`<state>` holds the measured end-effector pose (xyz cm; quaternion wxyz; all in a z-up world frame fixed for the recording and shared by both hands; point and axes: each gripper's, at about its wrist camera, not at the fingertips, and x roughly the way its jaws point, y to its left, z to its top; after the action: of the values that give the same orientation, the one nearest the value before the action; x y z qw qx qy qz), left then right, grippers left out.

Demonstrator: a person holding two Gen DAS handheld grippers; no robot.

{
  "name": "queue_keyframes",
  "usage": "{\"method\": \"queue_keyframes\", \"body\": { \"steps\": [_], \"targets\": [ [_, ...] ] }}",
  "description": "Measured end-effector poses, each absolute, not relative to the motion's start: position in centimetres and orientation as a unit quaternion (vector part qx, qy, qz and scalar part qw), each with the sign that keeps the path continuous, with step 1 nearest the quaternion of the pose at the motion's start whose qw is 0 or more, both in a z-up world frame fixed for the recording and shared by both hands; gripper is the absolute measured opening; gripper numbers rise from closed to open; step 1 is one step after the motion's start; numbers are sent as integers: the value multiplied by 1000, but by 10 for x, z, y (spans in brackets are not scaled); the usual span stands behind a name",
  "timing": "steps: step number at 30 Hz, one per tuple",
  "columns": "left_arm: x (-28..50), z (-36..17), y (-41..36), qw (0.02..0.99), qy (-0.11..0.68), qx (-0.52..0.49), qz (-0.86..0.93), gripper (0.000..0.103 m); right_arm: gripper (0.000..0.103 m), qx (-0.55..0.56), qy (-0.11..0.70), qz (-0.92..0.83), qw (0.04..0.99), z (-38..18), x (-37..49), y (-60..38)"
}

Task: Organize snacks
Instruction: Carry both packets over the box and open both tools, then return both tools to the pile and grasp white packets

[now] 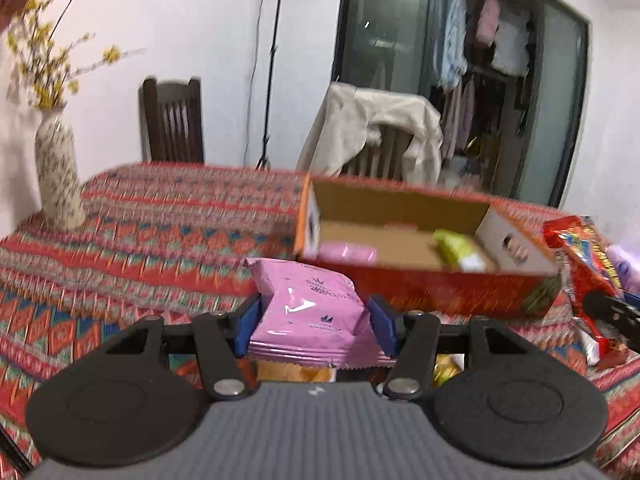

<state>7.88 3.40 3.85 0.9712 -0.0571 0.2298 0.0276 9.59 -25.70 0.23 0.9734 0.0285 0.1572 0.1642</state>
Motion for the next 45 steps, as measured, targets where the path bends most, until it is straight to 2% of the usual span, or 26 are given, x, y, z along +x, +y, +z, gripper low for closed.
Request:
{"method": "queue_keyframes", "body": {
  "steps": [12, 20, 26, 27, 28, 29, 30, 31, 32, 45],
  "targets": [
    [150, 75, -2, 979, 190, -68, 8, 58, 49, 34, 148, 142, 978, 53, 183, -232],
    [202, 56, -8, 978, 187, -88, 23, 58, 49, 58, 167, 121, 977, 31, 239, -220],
    [216, 34, -7, 979, 195, -65, 7, 60, 50, 44, 186, 128, 973, 10, 259, -219],
    [216, 33, -6, 979, 193, -64, 7, 64, 51, 47, 190, 130, 972, 8, 260, -220],
    [215, 32, -5, 980, 190, -62, 6, 77, 51, 48, 194, 128, 971, 6, 262, -220],
    [213, 31, -3, 980, 186, -63, 5, 86, 64, 47, 198, 128, 971, 4, 262, -220],
    [210, 31, -3, 981, 182, -66, 9, 102, 87, 48, 199, 126, 971, 3, 262, -219],
    [206, 32, -2, 982, 174, -69, 13, 103, 98, 54, 198, 124, 971, 3, 260, -221],
    [204, 32, -2, 983, 169, -69, 16, 103, 103, 59, 196, 123, 971, 3, 259, -222],
    [191, 49, 1, 977, 193, -89, 36, 103, 103, 54, 187, 118, 974, 15, 239, -225]
  ]
}}
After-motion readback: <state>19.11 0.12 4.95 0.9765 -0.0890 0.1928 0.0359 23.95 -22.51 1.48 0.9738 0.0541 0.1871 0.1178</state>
